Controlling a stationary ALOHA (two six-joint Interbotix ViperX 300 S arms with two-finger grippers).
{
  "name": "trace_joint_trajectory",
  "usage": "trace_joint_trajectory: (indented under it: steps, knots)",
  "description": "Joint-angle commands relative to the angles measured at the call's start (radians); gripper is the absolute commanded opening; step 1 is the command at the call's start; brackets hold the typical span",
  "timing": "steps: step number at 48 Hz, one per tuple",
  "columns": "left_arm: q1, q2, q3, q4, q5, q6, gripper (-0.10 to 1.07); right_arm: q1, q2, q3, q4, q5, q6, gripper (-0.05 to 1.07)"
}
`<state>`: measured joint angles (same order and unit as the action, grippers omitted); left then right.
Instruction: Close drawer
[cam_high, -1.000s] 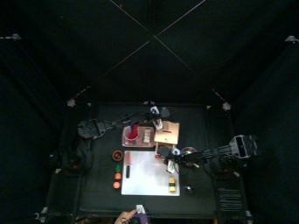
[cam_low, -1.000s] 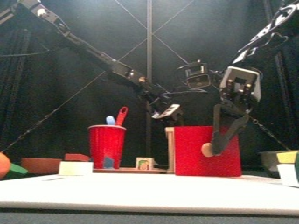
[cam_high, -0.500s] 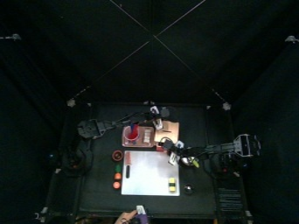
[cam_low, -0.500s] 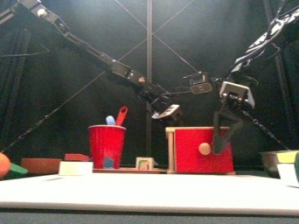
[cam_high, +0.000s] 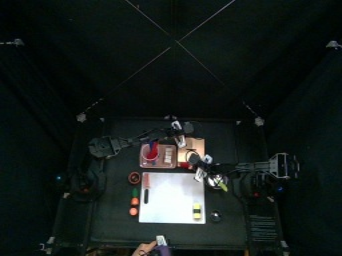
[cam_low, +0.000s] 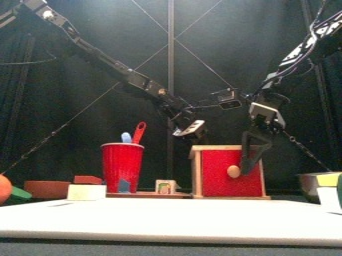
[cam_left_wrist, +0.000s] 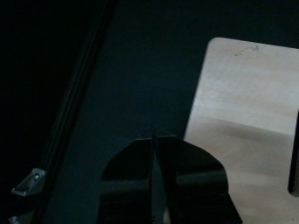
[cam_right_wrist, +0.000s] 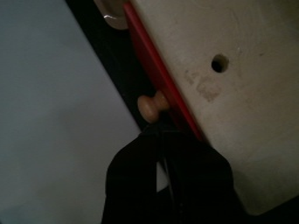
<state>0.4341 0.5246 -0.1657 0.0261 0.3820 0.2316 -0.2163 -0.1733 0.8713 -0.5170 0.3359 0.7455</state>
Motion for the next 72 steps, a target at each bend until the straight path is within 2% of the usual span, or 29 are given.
trace_joint_trajectory:
  steps: [1, 7, 21, 28, 34, 40, 51, 57, 72]
  knots:
    - [-0.002, -0.015, -0.014, 0.000, 0.002, -0.002, 0.45, -0.018, -0.044, -0.009, 0.003, -0.011, 0.003, 0.18]
    - [0.002, -0.015, -0.014, -0.002, 0.003, 0.000, 0.45, 0.000, -0.054, -0.015, 0.031, -0.040, 0.003, 0.18]
    - [0.002, -0.041, -0.011, 0.000, -0.012, -0.005, 0.45, 0.124, -0.075, -0.031, 0.109, -0.075, 0.002, 0.18]
    - [0.000, -0.089, 0.015, 0.000, -0.061, -0.006, 0.45, 0.156, -0.141, -0.018, 0.150, -0.095, 0.003, 0.18]
    - [-0.006, -0.150, 0.054, 0.002, -0.098, -0.006, 0.45, 0.169, -0.233, 0.017, 0.172, -0.127, 0.002, 0.18]
    - [-0.023, -0.229, 0.126, 0.002, -0.118, -0.006, 0.45, 0.176, -0.325, 0.067, 0.170, -0.178, 0.000, 0.18]
    - [-0.129, -0.376, 0.301, -0.002, -0.222, -0.009, 0.45, 0.169, -0.474, 0.195, 0.164, -0.356, -0.006, 0.18]
    - [-0.187, -0.446, 0.410, -0.031, -0.313, -0.012, 0.45, 0.169, -0.494, 0.229, 0.155, -0.400, -0.011, 0.18]
    - [-0.321, -0.591, 0.687, -0.147, -0.489, -0.011, 0.45, 0.166, -0.479, 0.229, 0.084, -0.408, -0.011, 0.18]
